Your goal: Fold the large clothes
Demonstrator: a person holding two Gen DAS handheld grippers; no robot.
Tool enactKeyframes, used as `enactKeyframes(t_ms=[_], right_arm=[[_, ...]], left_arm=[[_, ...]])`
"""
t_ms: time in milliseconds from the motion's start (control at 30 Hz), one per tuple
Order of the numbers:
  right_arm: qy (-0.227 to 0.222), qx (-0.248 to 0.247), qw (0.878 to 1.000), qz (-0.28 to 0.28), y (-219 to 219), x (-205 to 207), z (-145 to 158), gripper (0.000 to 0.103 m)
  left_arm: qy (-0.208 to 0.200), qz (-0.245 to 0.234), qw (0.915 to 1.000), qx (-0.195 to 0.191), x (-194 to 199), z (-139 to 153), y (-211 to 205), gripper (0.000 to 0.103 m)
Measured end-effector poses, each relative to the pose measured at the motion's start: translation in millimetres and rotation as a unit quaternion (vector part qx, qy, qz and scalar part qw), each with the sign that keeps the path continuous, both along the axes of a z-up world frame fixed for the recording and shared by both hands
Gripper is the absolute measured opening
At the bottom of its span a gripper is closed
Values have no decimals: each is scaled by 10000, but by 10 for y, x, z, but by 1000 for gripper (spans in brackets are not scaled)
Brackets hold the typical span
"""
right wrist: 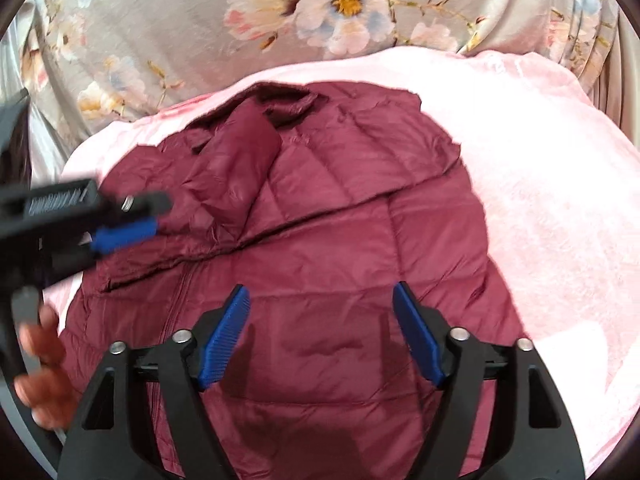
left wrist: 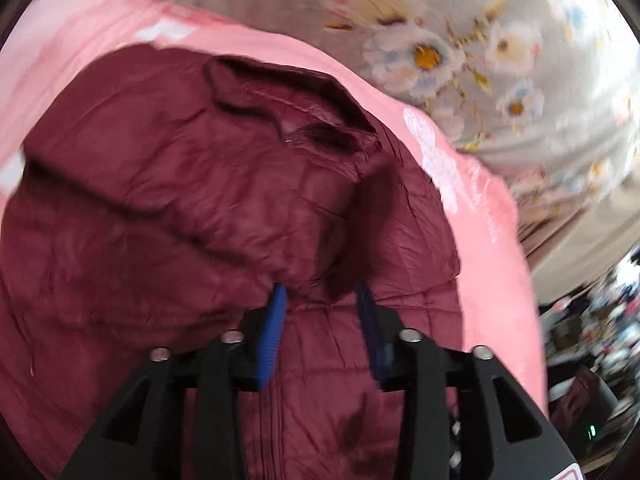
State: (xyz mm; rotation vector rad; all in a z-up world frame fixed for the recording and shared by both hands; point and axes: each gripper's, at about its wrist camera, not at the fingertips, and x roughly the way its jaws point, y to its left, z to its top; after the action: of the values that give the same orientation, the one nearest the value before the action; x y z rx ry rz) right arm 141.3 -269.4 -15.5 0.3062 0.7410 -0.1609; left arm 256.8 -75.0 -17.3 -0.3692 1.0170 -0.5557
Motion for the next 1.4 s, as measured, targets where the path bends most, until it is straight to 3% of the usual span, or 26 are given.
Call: enactKeyframes(t_ms=[167, 267, 333, 467, 600, 700, 733, 933, 1033, 1067, 1133, 1267, 1400], right_arm=[[-184, 268, 9994, 105, -85, 304, 111, 77], [-197, 786, 9967, 0, -226, 543, 76, 77], [-146, 1017, 9944, -254, -348, 682, 20, 77], [5, 1066, 9933, -437, -421, 857, -68, 76], [229, 864, 9957, -245, -323, 1005, -133, 56], [376, 654, 9971, -139, -264, 1084, -135, 10], [339, 683, 9970, -140, -284, 1079, -108, 5], [-439, 456, 9979, -142, -501, 890, 562, 1], [-534, 181, 9983, -113, -573, 865, 747, 1], [-511, 17, 9986, -105, -577, 876, 767, 1], [-381, -195, 9991, -55, -570, 908, 719, 1], [-299, -193, 9994, -3, -550, 887, 596, 0], [-248, -82, 9996, -117, -632, 906, 493, 0]], left_arm=[[217, 1021, 9930, -547, 199, 14, 824, 46], [519, 1786, 9794, -789, 461, -60, 1386, 46], [771, 2157, 9664, -1166, 624, -164, 1733, 46], [1090, 2448, 9486, -1685, 842, -329, 2078, 46], [1290, 2591, 9392, -1847, 1021, -455, 2119, 46], [1362, 2611, 9387, -1791, 1102, -532, 2125, 46], [1403, 2614, 9389, -1744, 1142, -565, 2109, 46], [1353, 2754, 9418, -1374, 1208, -600, 2125, 46], [1274, 2715, 9467, -1174, 1252, -551, 2066, 42], [1252, 2715, 9478, -1106, 1263, -540, 2057, 37], [1123, 2618, 9550, -827, 1310, -485, 2004, 1], [760, 2764, 9576, -281, 1320, -362, 2038, 0], [606, 2724, 9600, -215, 1315, -311, 2071, 0]])
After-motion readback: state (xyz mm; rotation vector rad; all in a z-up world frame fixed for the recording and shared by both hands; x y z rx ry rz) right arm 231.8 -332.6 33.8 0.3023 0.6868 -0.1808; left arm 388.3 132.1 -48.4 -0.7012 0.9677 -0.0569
